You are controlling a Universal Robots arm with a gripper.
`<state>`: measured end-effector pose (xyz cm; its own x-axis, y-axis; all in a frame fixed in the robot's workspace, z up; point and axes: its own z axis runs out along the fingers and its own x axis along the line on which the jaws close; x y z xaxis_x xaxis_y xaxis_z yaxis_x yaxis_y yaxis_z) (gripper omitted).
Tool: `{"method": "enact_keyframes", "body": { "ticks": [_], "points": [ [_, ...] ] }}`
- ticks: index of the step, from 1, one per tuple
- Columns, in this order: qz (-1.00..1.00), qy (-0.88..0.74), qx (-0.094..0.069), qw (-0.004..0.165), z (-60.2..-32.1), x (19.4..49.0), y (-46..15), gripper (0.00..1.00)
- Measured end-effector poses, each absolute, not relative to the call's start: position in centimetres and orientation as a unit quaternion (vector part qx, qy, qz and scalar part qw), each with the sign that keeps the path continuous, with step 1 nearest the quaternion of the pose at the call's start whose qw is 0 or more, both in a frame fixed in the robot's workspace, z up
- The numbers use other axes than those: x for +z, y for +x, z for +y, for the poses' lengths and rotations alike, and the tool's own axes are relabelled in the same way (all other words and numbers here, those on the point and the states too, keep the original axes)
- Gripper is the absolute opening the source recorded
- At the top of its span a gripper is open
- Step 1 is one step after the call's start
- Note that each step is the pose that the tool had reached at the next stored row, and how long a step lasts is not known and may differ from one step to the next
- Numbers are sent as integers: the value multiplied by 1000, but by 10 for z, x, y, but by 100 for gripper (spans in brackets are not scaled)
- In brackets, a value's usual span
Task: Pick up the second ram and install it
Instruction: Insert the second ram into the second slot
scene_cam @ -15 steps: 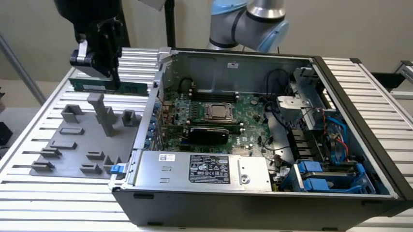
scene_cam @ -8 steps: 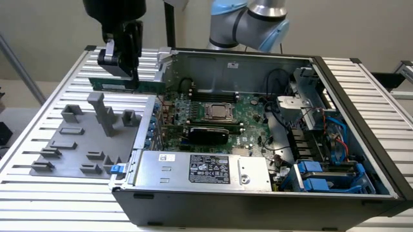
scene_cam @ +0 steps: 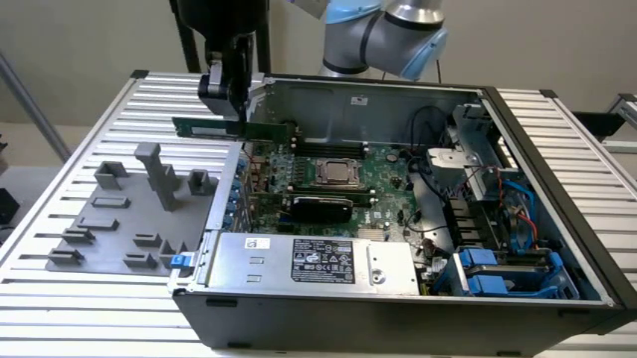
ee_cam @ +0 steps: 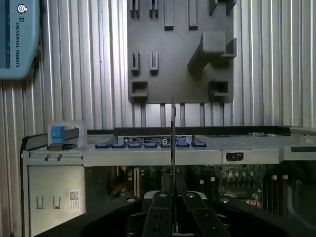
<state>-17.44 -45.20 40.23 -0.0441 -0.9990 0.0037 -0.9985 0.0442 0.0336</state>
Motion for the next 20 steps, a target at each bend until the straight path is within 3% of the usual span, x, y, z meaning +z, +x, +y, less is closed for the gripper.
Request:
{"method": "enact_keyframes", "body": {
  "ticks": [20],
  "points": [
    [-722,691,-11,13,-404,374,-92,0]
  ]
}}
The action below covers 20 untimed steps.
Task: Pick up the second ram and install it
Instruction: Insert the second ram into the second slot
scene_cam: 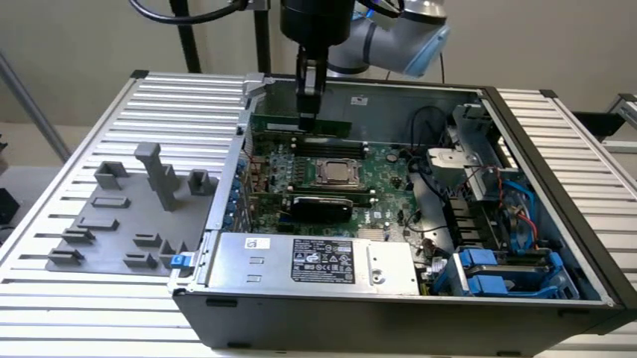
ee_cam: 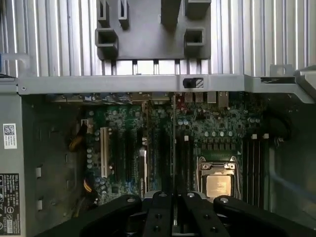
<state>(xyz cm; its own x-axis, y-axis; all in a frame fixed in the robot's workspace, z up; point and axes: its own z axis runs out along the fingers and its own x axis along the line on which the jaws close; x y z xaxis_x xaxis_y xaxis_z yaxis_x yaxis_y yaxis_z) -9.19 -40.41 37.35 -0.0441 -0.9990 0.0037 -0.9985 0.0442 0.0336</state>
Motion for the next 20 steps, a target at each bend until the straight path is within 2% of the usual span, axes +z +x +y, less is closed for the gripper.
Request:
{"method": "enact_keyframes", "body": {
  "ticks": [11,20],
  "points": [
    [-722,691,-11,13,-384,353,-43,0],
    [-722,691,-11,13,-367,338,-36,0]
  ]
}}
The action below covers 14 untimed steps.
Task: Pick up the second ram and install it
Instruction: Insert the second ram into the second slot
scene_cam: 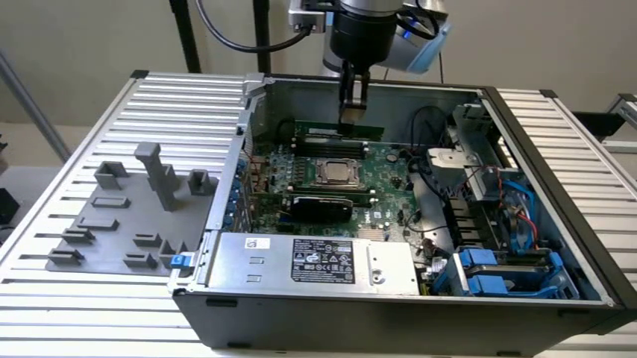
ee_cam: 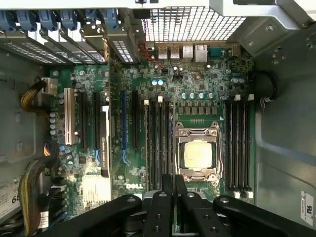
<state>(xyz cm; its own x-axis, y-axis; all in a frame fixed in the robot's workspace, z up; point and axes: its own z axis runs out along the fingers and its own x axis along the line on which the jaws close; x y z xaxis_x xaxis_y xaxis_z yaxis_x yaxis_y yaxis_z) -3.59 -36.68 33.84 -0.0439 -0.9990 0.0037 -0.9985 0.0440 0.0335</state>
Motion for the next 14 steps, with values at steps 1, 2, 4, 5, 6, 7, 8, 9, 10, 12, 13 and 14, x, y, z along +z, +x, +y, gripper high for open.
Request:
{"method": "enact_keyframes", "body": {
  "ticks": [1,2,4,5,6,7,8,9,10,12,13,14],
  "points": [
    [-722,691,-11,13,-367,338,-36,0],
    [-722,691,-11,13,-367,338,-36,0],
    [-722,691,-11,13,-367,338,-36,0],
    [-722,691,-11,13,-367,338,-36,0],
    [-722,691,-11,13,-367,338,-36,0],
    [-722,691,-11,13,-367,338,-36,0],
    [-722,691,-11,13,-367,338,-36,0],
    [-722,691,-11,13,-367,338,-36,0],
    [-722,691,-11,13,-367,338,-36,0],
    [-722,691,-11,13,-367,338,-36,0],
    [-722,691,-11,13,-367,338,-36,0],
    [-722,691,-11,13,-367,338,-36,0]
  ]
}}
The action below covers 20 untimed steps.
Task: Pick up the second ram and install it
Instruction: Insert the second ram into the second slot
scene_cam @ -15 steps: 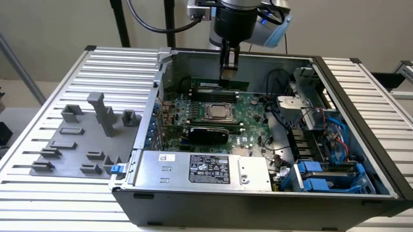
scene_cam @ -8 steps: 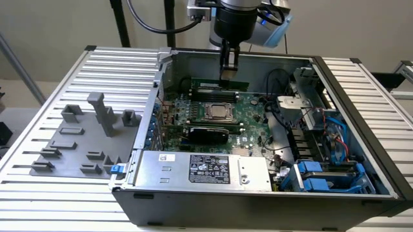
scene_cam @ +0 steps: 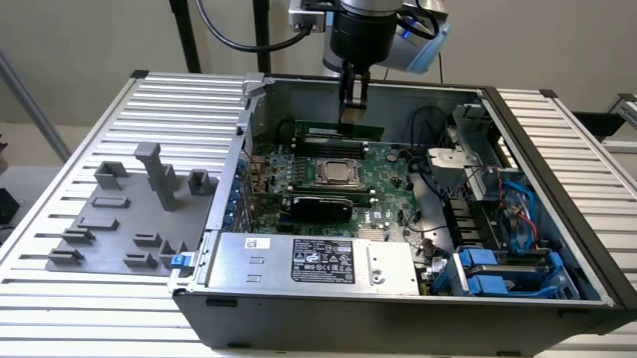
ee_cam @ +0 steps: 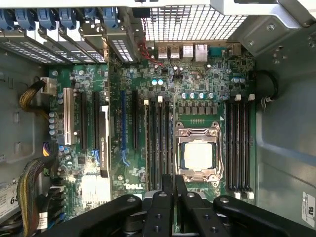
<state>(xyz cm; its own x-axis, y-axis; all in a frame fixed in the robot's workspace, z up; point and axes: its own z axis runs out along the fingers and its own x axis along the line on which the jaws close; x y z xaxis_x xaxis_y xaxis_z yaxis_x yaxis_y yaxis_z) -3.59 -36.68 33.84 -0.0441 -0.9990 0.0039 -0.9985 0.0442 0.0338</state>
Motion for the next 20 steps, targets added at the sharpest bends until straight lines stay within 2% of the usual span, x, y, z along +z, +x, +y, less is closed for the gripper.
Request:
{"method": "enact_keyframes", "body": {
  "ticks": [20],
  "points": [
    [-718,696,-13,6,-381,308,-40,0]
  ]
}}
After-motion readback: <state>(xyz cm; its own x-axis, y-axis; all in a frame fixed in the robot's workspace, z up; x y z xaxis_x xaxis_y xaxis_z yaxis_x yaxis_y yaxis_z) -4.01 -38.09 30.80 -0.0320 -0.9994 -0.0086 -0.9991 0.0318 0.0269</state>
